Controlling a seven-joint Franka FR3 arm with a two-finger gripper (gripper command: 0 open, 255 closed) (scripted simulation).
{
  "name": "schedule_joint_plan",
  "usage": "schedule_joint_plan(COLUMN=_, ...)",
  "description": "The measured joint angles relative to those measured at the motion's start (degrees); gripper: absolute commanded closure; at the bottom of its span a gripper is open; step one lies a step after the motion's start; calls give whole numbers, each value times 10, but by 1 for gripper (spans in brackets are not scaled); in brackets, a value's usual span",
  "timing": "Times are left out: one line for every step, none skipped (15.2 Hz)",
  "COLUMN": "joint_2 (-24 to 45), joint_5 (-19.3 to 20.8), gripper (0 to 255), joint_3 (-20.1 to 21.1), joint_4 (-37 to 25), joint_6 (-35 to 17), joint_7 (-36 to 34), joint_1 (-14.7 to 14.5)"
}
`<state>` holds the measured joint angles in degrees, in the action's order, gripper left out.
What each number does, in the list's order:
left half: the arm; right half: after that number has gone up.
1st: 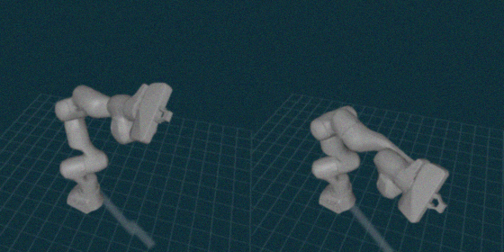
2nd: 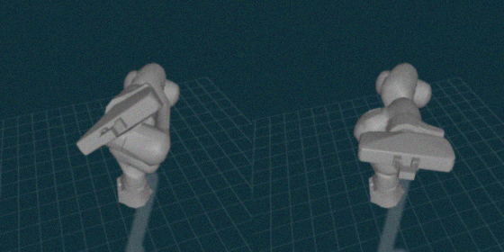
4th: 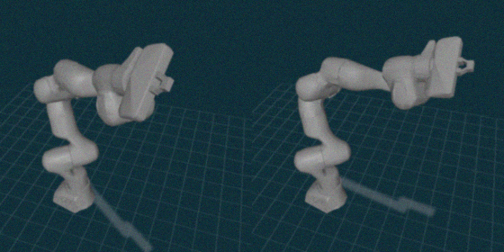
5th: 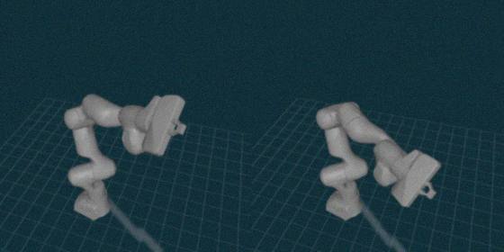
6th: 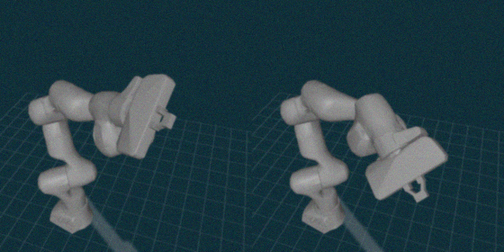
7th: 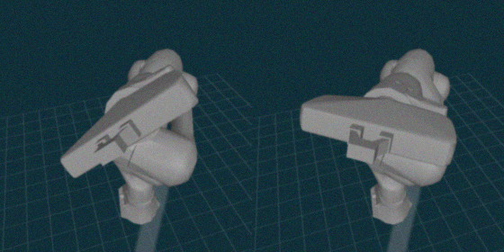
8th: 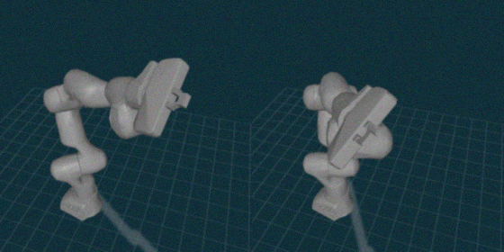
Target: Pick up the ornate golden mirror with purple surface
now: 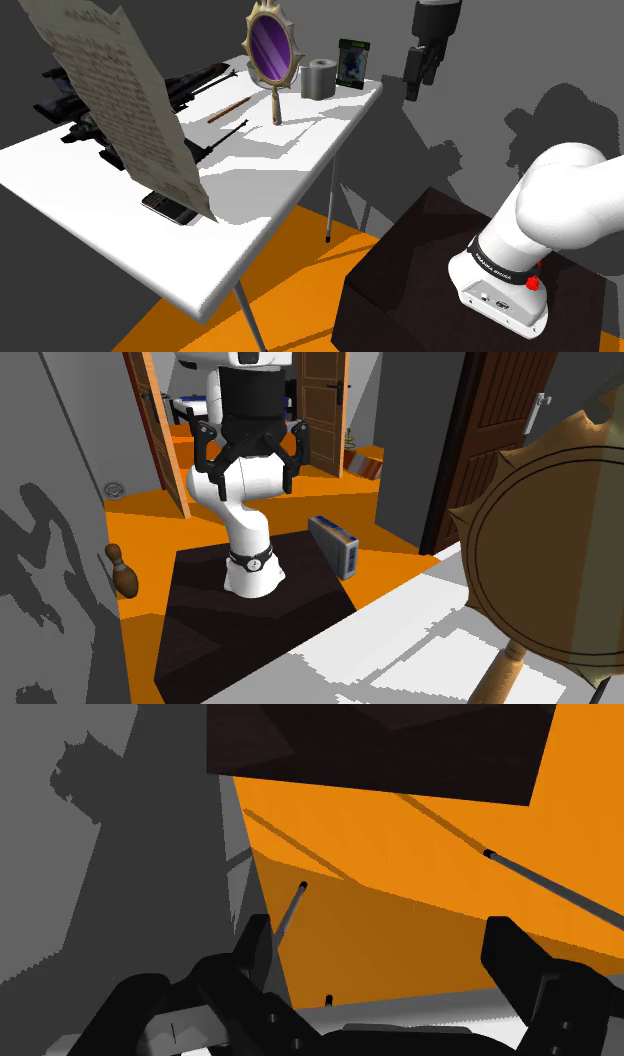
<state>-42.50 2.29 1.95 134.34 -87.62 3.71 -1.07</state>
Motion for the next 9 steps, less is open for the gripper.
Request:
schedule_joint_plan(joint_2=0, joint_5=0, gripper=0, joint_3=0, joint_4=0, joint_6=0, joint_7=0, joint_1=0)
schedule_joint_plan(joint_2=6, joint_5=-2, gripper=0, joint_3=0, joint_4=-3, joint_6=-8, joint_7=1, joint_1=-2)
schedule_joint_plan(joint_2=11, joint_5=-4, gripper=0, joint_3=1, joint_4=-5, joint_6=-21, joint_7=4, joint_1=-4)
schedule_joint_plan(joint_2=19, joint_5=-9, gripper=0, joint_3=4, joint_4=-8, joint_6=-37, joint_7=3, joint_1=-9)
schedule_joint_plan(joint_2=33, joint_5=-12, gripper=0, joint_3=6, joint_4=-14, joint_6=-56, joint_7=5, joint_1=-12)
schedule_joint_plan(joint_2=47, joint_5=-14, gripper=0, joint_3=4, joint_4=-25, joint_6=-72, joint_7=11, joint_1=-14)
schedule_joint_plan(joint_2=56, joint_5=-18, gripper=0, joint_3=7, joint_4=-29, joint_6=-90, joint_7=12, joint_1=-18)
schedule_joint_plan(joint_2=65, joint_5=-21, gripper=0, joint_3=9, joint_4=-36, joint_6=-104, joint_7=14, joint_1=-22)
schedule_joint_plan(joint_2=70, joint_5=-25, gripper=0, joint_3=10, joint_4=-40, joint_6=-119, joint_7=18, joint_1=-26)
